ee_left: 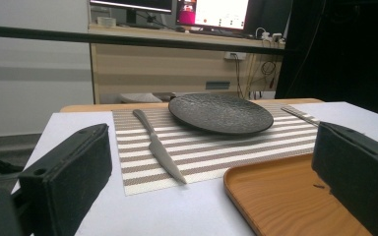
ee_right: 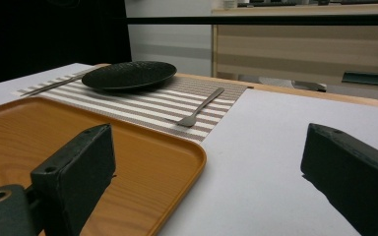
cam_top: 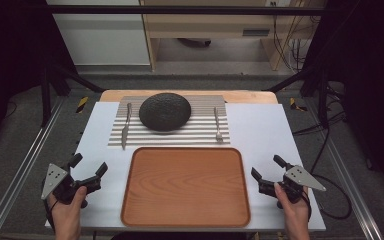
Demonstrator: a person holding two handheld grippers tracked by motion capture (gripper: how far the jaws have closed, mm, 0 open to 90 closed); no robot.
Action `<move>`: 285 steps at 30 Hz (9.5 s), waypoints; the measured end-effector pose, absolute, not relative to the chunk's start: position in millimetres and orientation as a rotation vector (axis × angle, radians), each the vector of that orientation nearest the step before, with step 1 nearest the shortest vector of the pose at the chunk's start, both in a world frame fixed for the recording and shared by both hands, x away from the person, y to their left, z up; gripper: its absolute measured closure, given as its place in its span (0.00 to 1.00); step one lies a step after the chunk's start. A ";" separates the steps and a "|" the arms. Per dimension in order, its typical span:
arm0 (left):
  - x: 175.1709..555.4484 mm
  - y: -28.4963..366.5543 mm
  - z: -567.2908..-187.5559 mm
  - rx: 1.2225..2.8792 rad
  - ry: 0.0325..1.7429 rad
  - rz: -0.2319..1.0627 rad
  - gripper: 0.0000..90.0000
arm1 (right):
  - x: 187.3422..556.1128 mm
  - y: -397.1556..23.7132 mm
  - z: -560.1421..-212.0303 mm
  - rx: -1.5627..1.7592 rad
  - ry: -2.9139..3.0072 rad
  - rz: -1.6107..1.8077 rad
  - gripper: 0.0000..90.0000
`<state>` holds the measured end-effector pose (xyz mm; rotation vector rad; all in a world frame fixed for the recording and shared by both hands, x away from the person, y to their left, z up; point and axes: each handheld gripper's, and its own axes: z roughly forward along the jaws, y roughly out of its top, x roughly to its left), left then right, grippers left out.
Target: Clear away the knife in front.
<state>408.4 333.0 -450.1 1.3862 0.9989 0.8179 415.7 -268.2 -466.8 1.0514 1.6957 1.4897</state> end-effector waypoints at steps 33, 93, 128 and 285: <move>424.1 312.7 -435.5 1.489 1.058 0.831 0.06 | 415.3 -265.2 -465.4 1.101 1.669 1.447 0.05; 590.4 264.5 -396.6 1.794 1.171 0.813 0.10 | 417.9 -252.2 -464.8 1.233 1.731 1.361 0.08; 651.6 276.0 -436.0 1.769 1.350 0.852 0.16 | 418.5 -253.0 -467.2 1.261 1.734 1.331 0.08; 495.9 219.3 -441.9 1.731 1.491 0.689 0.89 | 408.7 -257.2 -467.4 1.127 1.867 1.462 0.08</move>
